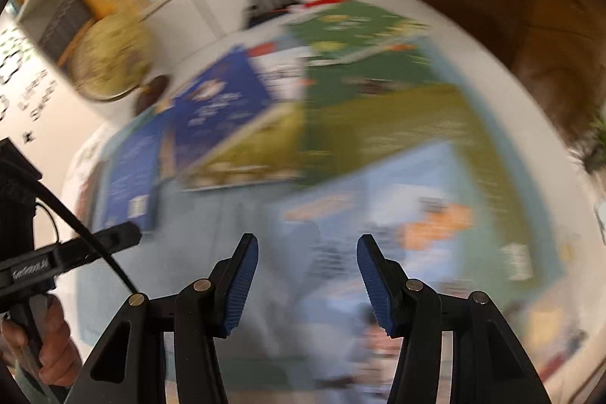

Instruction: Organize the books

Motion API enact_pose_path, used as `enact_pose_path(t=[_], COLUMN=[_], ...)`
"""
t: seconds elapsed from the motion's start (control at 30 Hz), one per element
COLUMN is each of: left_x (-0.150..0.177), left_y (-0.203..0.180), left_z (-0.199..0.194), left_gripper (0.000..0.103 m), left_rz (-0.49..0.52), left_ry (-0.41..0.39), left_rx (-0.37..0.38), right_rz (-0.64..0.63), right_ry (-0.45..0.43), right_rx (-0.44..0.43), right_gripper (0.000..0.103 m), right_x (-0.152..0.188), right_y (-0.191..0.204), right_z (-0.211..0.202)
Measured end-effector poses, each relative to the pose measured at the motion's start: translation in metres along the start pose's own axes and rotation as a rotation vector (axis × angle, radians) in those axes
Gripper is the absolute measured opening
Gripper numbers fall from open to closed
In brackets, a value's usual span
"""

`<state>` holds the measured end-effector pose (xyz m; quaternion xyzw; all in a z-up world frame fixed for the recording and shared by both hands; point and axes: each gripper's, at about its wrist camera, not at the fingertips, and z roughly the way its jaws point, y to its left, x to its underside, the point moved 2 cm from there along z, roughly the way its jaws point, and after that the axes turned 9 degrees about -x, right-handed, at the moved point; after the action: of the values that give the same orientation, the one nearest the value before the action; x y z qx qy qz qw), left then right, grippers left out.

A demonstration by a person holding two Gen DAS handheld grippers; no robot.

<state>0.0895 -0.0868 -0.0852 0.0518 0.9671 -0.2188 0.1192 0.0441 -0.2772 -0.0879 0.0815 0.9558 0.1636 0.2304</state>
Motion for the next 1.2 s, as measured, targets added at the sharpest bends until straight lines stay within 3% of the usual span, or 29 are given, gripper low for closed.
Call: enact_pose_path(t=[0.23,0.33,0.43,0.7,0.77,0.87,1.0,1.2], left_x=[0.008,0.013,0.018,0.044,0.047,0.039,0.017,0.042], left_y=[-0.053,-0.064,-0.064,-0.058,-0.053,-0.033,-0.004,0.003], left_z=[0.053,0.068,0.072,0.072,0.066,0.059,0.049,0.045], left_gripper=[0.035,0.035,0.035,0.035,0.035,0.035,0.035,0.035], left_rz=[0.014,0.018,0.001,-0.021,-0.02,-0.075,-0.126,-0.103], left_ry=[0.082,0.103,0.1,0.149,0.125,0.094,0.039,0.122], left_rx=[0.019,-0.003,-0.032,-0.013,-0.051,-0.05,-0.059,-0.045], right_rz=[0.053,0.071,0.08,0.0,-0.005,-0.034,-0.025,-0.069], right_ry=[-0.015,0.014,0.038,0.082,0.097,0.108,0.121,0.163], right_rx=[0.041,0.03,0.021,0.007,-0.021,-0.037,-0.129,-0.132], right_gripper=[0.051,0.041,0.037,0.037,0.037,0.037,0.036,0.035], right_x=[0.006,0.011,0.018,0.021,0.021,0.018,0.012,0.026], right_y=[-0.089,-0.108,-0.118,-0.11,-0.102,-0.088,-0.07,-0.058], right_z=[-0.033,-0.031,-0.025,-0.01,-0.006,0.002,0.016,0.015])
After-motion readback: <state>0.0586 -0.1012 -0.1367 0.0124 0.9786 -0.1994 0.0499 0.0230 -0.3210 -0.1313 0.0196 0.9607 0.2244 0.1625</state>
